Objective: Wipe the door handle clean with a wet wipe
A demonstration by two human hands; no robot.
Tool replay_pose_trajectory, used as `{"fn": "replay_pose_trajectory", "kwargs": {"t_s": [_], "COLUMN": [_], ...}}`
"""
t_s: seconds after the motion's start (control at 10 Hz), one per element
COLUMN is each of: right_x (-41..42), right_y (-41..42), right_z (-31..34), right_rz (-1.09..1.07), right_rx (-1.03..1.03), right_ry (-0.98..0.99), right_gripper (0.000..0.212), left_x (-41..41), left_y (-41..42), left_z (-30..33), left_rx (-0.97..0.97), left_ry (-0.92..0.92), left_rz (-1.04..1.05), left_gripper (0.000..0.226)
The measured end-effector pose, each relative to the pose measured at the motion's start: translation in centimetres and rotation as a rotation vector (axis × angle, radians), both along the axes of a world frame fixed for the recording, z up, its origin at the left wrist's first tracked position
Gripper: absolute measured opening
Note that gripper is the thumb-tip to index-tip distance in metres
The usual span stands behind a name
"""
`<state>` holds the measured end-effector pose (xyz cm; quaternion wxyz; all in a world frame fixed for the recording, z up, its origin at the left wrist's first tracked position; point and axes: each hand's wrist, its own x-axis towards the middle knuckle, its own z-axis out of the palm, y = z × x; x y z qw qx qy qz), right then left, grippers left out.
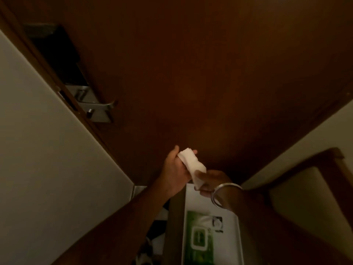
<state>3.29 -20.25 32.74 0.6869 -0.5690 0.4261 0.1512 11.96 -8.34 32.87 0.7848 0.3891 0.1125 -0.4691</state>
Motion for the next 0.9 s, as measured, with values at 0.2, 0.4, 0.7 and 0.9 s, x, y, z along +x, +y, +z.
{"fn": "replay_pose_trajectory", "kwargs": {"t_s": [0.2,0.4,0.7,0.9], "right_x": [-5.0,-7.0,-6.7,-8.4], "right_y": [-6.0,-10.3,-11.0,-7.2], "right_z": [-6.1,-15.7,-29.6,-26.2], "right_rz": [-0.061,0.04,-0.024,0.339], "right_rx": [-0.123,-0.248,-0.476,-0.831], "right_ry": [0.036,0.164,0.256,0.278], "right_gripper": [0.032,0.04,0.056,0.071], "left_x": [-4.5,-5.0,-4.4,-3.9], "left_y": [-4.9,-6.2,-7.7,-2.1], "left_z": [-5.7,-15.7,-30.2,-26.6], "left_rx": [0.436,0.689,0.905,1.156], "left_ry": [-0.242,-0.341,-0.541,-0.8], "left_rz": [-0.062,-0.266,-0.374,-0.538], "left_gripper": [0.035,0.034,0.045,0.044]}}
